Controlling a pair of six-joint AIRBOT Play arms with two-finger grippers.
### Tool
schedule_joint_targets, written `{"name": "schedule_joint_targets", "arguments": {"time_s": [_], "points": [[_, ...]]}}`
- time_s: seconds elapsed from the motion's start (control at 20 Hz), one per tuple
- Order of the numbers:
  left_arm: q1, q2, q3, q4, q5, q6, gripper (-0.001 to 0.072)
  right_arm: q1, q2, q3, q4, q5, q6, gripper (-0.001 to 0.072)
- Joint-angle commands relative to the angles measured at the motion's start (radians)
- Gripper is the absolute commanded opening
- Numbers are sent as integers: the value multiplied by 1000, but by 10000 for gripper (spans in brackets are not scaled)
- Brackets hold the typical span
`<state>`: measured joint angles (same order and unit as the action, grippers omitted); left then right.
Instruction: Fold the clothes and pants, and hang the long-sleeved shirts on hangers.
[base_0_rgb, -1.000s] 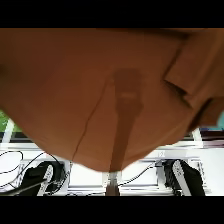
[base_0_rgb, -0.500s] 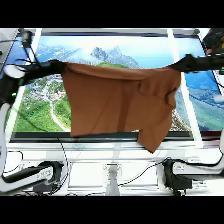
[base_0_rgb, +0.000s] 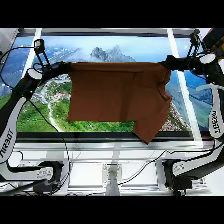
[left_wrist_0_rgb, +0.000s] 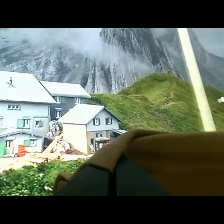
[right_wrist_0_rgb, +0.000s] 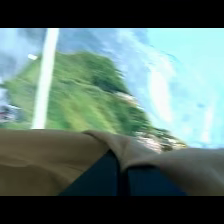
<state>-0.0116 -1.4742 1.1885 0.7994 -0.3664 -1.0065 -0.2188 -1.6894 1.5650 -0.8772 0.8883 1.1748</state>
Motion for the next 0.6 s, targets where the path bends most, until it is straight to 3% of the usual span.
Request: {"name": "schedule_joint_targets", "arguments": {"time_s": [0.0, 0.2, 0.55], "points": [[16, -24, 0, 2, 30, -13, 12, 0, -9, -14, -177, -35, 81, 16], [7, -62, 0, 6, 5, -26, 13, 4, -9, -73, -175, -33, 89, 16], [11, -173, -1, 39, -221, -26, 13, 7, -9, -243, -193, 27, 89, 16]]}}
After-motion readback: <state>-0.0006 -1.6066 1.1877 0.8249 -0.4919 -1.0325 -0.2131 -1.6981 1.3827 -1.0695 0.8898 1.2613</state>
